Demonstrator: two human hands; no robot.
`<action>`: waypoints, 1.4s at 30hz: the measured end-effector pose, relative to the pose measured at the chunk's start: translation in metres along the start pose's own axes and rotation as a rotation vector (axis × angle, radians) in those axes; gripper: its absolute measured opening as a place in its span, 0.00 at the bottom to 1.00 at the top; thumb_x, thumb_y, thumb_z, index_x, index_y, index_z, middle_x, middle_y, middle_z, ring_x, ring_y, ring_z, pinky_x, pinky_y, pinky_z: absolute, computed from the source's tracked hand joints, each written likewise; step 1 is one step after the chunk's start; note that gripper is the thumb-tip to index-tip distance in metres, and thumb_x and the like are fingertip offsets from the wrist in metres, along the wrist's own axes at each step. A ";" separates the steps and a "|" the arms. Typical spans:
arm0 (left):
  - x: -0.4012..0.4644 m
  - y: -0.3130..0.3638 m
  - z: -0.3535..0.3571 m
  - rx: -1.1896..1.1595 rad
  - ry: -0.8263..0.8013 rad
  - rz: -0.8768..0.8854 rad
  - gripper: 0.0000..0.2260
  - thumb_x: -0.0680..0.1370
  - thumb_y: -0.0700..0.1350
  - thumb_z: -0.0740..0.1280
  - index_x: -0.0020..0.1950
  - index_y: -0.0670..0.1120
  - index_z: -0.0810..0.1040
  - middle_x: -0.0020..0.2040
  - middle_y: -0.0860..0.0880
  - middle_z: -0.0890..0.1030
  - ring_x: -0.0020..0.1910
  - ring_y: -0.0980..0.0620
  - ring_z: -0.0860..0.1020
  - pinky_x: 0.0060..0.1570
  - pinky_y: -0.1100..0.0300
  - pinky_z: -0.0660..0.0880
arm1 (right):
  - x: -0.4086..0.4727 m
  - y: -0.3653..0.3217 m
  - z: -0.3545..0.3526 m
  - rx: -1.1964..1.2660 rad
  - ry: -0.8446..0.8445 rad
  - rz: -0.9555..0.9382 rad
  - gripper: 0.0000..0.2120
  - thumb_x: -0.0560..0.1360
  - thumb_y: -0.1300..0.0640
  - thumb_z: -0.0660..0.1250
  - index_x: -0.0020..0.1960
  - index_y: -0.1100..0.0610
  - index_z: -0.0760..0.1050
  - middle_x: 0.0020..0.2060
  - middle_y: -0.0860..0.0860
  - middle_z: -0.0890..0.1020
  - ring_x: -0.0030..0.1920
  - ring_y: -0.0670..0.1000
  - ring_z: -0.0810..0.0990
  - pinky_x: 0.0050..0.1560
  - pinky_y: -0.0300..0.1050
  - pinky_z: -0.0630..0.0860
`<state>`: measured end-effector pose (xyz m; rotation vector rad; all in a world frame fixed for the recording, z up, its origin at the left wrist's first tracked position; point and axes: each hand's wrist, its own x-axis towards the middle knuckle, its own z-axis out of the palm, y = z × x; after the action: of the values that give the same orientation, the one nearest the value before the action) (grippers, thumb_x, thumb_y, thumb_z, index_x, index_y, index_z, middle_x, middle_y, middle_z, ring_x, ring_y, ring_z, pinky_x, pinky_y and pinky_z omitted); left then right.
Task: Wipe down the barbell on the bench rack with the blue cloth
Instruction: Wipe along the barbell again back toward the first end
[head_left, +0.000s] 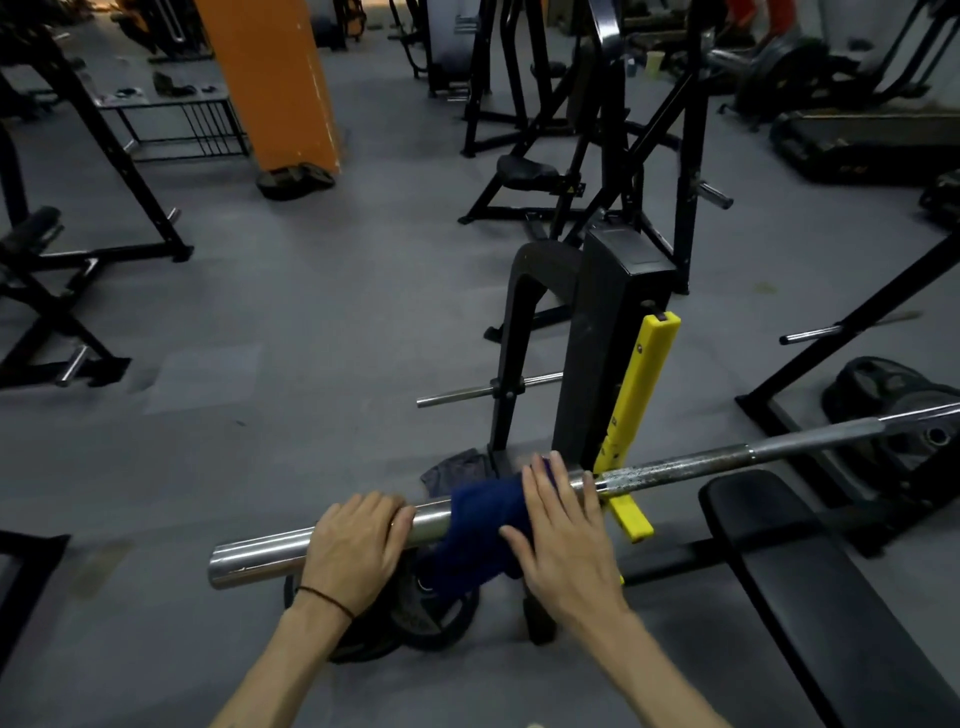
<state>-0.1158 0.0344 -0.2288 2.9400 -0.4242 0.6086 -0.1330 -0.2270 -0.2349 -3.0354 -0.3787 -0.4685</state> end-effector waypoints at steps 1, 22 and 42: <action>0.000 0.000 0.000 0.011 0.002 -0.015 0.16 0.83 0.53 0.56 0.43 0.50 0.79 0.36 0.51 0.76 0.34 0.47 0.75 0.34 0.51 0.68 | -0.001 0.002 -0.004 -0.013 -0.001 0.033 0.37 0.85 0.36 0.44 0.78 0.64 0.68 0.79 0.59 0.67 0.82 0.58 0.56 0.81 0.59 0.47; 0.046 0.014 -0.017 0.126 -0.454 -0.216 0.19 0.86 0.51 0.49 0.55 0.48 0.79 0.51 0.45 0.84 0.52 0.41 0.83 0.48 0.52 0.76 | 0.002 -0.058 0.009 0.250 -0.023 -0.172 0.36 0.85 0.34 0.48 0.84 0.58 0.54 0.83 0.54 0.55 0.83 0.53 0.53 0.79 0.50 0.51; -0.047 -0.012 0.001 0.006 0.033 -0.012 0.24 0.82 0.56 0.59 0.71 0.41 0.75 0.69 0.42 0.76 0.67 0.42 0.75 0.70 0.42 0.67 | -0.009 -0.092 0.013 0.420 -0.062 -0.036 0.38 0.85 0.35 0.49 0.85 0.58 0.47 0.84 0.53 0.45 0.84 0.52 0.43 0.82 0.51 0.41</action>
<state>-0.1532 0.0574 -0.2496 2.9308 -0.4020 0.6575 -0.1606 -0.1391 -0.2496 -2.6427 -0.4680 -0.2560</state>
